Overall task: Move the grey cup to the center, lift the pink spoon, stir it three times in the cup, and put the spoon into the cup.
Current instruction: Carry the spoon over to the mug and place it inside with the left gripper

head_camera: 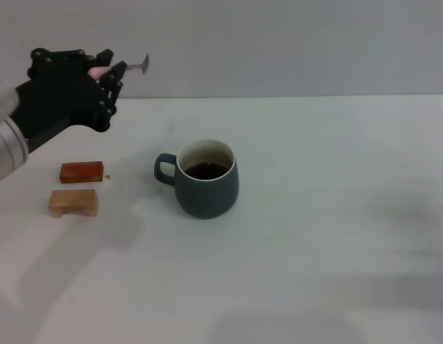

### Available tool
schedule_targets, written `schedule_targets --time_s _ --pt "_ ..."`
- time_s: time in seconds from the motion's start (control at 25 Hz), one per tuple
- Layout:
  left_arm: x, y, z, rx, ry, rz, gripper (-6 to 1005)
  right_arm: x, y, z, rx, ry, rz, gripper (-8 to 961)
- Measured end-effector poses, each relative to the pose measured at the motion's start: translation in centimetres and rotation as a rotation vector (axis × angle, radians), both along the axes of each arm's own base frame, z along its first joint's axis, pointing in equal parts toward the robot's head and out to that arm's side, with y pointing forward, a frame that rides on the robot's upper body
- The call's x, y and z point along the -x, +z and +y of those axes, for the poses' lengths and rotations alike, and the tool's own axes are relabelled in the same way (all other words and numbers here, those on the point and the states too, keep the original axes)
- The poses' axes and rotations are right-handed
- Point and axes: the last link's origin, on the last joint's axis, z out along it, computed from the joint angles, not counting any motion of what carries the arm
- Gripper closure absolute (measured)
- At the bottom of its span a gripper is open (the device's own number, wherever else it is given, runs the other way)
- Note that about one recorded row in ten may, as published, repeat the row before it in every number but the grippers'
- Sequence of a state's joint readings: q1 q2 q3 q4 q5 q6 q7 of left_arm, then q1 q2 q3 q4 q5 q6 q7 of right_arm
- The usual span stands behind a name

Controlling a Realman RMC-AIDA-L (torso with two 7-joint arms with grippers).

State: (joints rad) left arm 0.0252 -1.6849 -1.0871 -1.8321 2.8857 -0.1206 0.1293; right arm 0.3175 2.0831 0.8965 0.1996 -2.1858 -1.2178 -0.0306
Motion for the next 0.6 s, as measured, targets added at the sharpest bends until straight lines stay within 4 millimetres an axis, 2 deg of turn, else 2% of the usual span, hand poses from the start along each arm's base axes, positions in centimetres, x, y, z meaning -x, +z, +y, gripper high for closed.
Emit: schedule_targets --time_s 0.28,0.44,0.6 --pt "-2.3 -0.8 -0.7 0.024 -0.014 0.139 853 -0.2 0.0 -0.1 0.002 -0.007 -0.001 954" --pt "-2.7 -1.5 -0.7 0.049 0.006 0.209 853 -0.2 0.0 -0.1 0.003 -0.01 -0.002 954" --pt "-3.0 -1.6 -0.3 0.096 0.002 0.195 853 -0.3 0.1 -0.1 0.002 -0.013 -0.004 954"
